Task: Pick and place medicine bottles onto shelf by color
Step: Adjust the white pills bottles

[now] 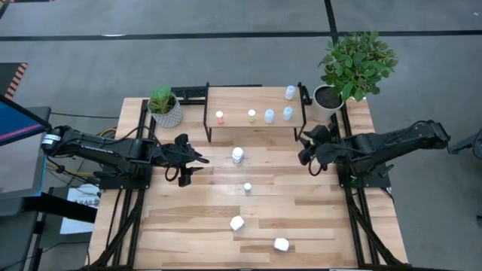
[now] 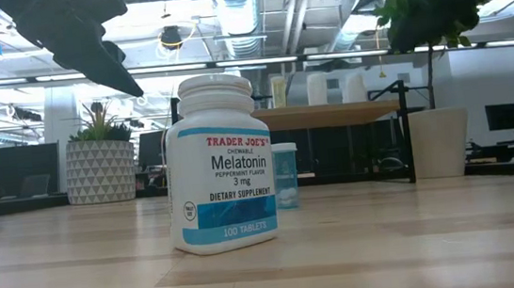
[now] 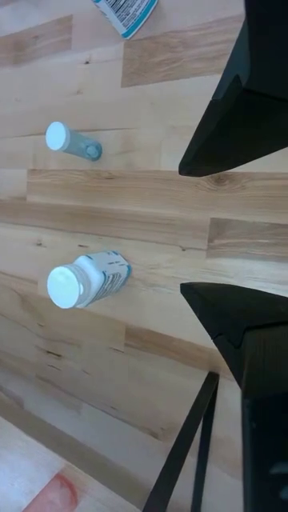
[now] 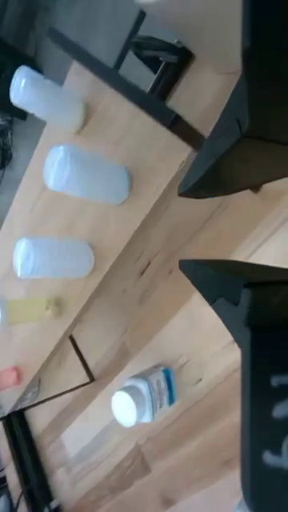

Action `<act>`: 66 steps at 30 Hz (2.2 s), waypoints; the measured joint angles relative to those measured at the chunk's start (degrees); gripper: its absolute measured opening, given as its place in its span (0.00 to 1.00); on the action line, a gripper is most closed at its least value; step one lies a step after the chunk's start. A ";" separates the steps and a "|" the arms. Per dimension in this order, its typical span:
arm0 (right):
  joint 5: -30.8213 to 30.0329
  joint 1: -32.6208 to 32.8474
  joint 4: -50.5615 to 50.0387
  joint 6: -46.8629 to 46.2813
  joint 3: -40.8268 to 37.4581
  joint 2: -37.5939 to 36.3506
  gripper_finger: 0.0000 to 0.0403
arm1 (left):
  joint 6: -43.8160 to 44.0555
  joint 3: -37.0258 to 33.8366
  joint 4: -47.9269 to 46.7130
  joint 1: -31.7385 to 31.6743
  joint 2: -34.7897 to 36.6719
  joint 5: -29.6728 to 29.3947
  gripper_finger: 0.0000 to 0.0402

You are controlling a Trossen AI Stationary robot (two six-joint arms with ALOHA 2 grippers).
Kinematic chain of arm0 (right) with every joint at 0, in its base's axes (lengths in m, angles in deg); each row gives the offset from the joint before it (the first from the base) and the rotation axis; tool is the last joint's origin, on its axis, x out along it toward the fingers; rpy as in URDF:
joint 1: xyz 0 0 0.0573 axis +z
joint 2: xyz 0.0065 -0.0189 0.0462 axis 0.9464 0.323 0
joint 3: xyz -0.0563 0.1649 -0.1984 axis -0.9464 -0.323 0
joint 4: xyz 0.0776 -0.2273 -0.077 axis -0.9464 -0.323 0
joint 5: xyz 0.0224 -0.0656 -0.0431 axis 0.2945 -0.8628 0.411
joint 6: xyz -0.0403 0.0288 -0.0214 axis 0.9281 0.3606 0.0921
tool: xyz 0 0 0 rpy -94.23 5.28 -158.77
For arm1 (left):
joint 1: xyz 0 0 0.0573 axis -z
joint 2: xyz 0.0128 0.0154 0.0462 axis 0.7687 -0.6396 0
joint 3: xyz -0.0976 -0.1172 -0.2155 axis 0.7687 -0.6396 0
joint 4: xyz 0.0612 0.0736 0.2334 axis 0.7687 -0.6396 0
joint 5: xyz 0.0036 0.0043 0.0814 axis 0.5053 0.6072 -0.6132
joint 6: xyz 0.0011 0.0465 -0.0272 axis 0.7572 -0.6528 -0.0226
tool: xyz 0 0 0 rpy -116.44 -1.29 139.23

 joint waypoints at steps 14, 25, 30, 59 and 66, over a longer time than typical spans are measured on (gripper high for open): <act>10.85 -15.40 11.52 12.37 0.05 8.18 0.21 | -1.41 0.00 -0.03 0.00 0.00 -0.84 0.54; 19.69 -24.18 18.55 19.99 0.05 11.43 0.19 | -1.41 0.00 -0.01 0.00 0.00 -0.85 0.54; 19.71 -26.26 19.11 20.14 0.06 12.70 0.19 | -1.39 0.00 0.00 0.00 0.00 -0.86 0.54; 19.33 -36.21 24.94 25.47 0.07 12.77 0.19 | -1.22 0.00 -0.02 0.00 0.00 -0.86 0.54; 21.79 -33.17 14.32 25.45 6.28 12.63 0.19 | -1.19 0.00 -0.02 0.00 0.00 -0.85 0.54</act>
